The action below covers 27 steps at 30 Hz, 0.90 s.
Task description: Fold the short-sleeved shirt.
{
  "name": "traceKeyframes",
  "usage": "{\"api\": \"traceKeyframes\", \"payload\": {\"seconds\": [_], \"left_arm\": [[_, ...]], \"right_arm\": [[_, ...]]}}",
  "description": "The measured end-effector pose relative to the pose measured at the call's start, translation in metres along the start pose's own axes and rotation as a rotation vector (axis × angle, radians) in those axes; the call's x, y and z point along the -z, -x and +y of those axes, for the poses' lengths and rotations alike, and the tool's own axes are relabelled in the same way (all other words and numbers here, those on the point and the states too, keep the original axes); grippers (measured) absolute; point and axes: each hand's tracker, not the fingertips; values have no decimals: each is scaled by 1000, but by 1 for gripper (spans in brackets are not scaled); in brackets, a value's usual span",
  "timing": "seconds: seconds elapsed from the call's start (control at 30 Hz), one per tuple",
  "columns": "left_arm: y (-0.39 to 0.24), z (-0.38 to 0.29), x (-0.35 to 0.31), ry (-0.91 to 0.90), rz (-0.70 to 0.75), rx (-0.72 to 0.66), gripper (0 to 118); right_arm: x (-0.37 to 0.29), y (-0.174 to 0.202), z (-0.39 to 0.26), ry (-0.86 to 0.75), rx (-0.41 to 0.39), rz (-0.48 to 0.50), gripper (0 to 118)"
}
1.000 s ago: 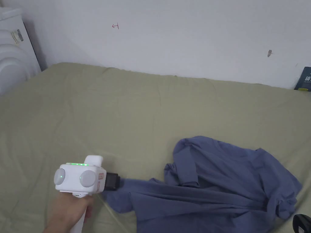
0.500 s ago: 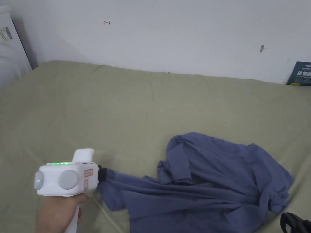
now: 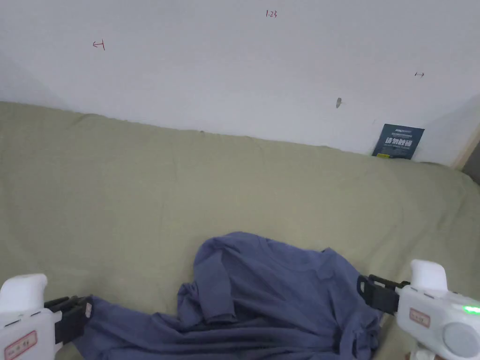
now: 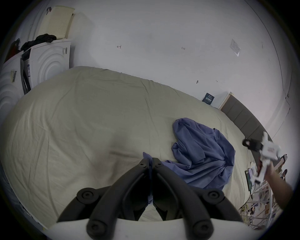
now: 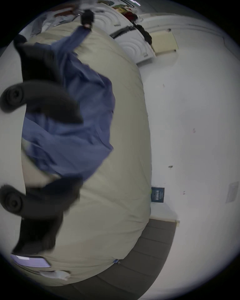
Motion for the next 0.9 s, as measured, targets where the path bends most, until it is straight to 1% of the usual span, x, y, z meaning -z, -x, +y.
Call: {"api": "traceKeyframes", "payload": {"seconds": [0.03, 0.07, 0.17, 0.23, 0.27, 0.3, 0.33, 0.4, 0.43, 0.47, 0.5, 0.53, 0.57, 0.6, 0.63, 0.67, 0.7, 0.73, 0.77, 0.8, 0.83, 0.9], "left_arm": [[1, 0, 0, 0, -1, -4, 0], [5, -2, 4, -1, 7, -9, 0], [9, -6, 5, 4, 15, -25, 0], [11, -8, 5, 12, 27, -43, 0], [13, -9, 5, 14, 29, -51, 0], [15, -10, 5, 20, 26, -60, 0], [14, -12, 6, 24, 32, -64, 0], [16, -12, 8, 35, 36, -62, 0], [18, -12, 10, 39, 35, -61, 0], [14, -13, 12, 44, 34, -58, 0], [14, -12, 15, 50, 30, -53, 0], [14, -12, 17, 54, 34, -40, 0], [13, -11, 21, 61, 49, -21, 0], [12, -11, 23, 65, 61, -13, 0], [14, -11, 25, 62, 66, -19, 0], [16, -10, 27, 62, 75, -23, 0], [19, -8, 30, 64, 83, -31, 0], [20, -6, 33, 63, 79, -40, 0], [21, -3, 35, 67, 68, -50, 0], [21, 1, 36, 61, 79, -50, 0], [21, 6, 36, 59, 77, -46, 0], [20, 20, 28, 24, 68, -51, 0]], "right_arm": [[21, -8, 10, 21, 8, 11, 102], [41, -14, 19, 44, 18, 17, 110], [103, -31, 37, 141, -18, -37, 111], [127, -38, 44, 181, -33, -80, 111], [133, -39, 46, 199, -41, -129, 111], [141, -42, 43, 218, -35, -183, 111], [147, -46, 38, 248, -12, -196, 111], [143, -40, 21, 356, 7, -126, 111], [144, -37, 11, 398, -2, -100, 110], [144, -33, 1, 442, -32, -74, 103], [145, -30, -6, 484, -59, -68, 103], [121, -18, -9, 413, -65, -87, 101], [112, -21, -3, 353, -37, -61, 97], [110, -20, 1, 383, -19, -65, 81], [102, -18, 5, 367, -36, -102, 62], [111, -24, 15, 337, -88, -145, 7], [104, -24, 19, 310, -88, -142, 4], [97, -27, 24, 313, -25, -57, 4], [89, -27, 29, 313, -13, -37, 4], [64, -21, 37, 273, -40, -61, 4], [50, -19, 46, 229, -48, -41, 4], [19, -17, 67, 169, -30, 1, 4]]}}
